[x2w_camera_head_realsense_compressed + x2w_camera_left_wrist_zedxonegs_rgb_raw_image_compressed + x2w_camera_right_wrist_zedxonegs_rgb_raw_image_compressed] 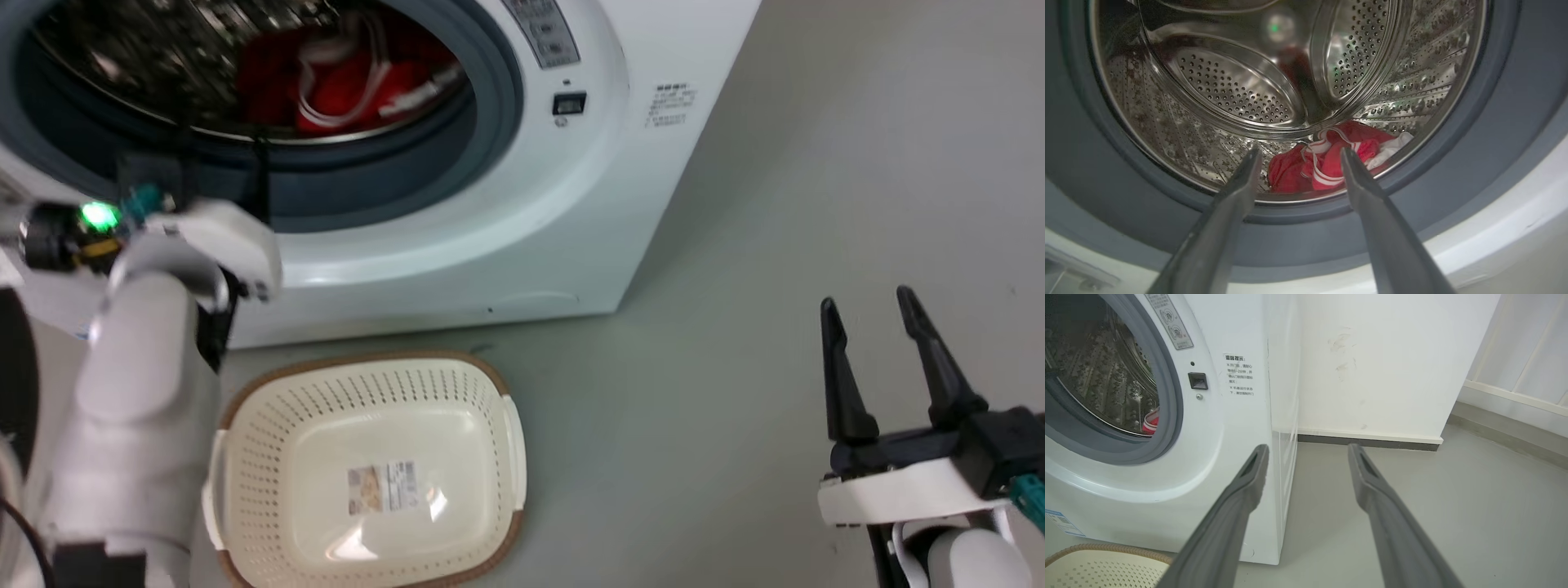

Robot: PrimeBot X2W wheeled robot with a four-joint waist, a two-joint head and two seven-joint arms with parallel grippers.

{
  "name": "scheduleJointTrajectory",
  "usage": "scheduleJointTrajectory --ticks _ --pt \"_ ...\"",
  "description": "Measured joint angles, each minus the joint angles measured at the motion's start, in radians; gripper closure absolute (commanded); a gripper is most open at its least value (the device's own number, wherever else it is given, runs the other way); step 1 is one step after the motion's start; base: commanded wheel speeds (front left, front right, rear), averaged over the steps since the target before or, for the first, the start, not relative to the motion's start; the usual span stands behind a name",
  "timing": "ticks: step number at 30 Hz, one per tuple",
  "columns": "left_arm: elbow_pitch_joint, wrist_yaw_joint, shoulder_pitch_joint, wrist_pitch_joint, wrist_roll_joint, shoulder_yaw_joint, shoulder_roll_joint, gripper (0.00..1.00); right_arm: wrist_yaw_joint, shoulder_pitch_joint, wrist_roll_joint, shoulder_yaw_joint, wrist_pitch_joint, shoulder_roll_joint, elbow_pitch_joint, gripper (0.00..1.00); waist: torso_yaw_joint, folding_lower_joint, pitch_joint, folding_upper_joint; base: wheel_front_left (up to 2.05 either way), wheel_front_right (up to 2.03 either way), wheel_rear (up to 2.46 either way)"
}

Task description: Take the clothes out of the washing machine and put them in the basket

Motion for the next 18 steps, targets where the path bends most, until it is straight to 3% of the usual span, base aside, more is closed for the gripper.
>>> scheduleJointTrajectory --ticks 9,18 --pt "0.165 -0.013 -0.307 0.125 -0.012 -0.027 0.074 0.00 0.000 -0.095 0.048 0.022 0.000 0.000 -0.030 0.00 -0.064 0.0001 0.168 0.0000 0.00 0.00 0.00" --pt "0.276 -0.019 -0.531 0.306 -0.044 -0.117 0.122 0.00 0.000 -0.141 0.090 0.035 0.000 -0.001 -0.059 0.00 -0.126 0.0001 0.313 0.0000 0.00 0.00 0.00"
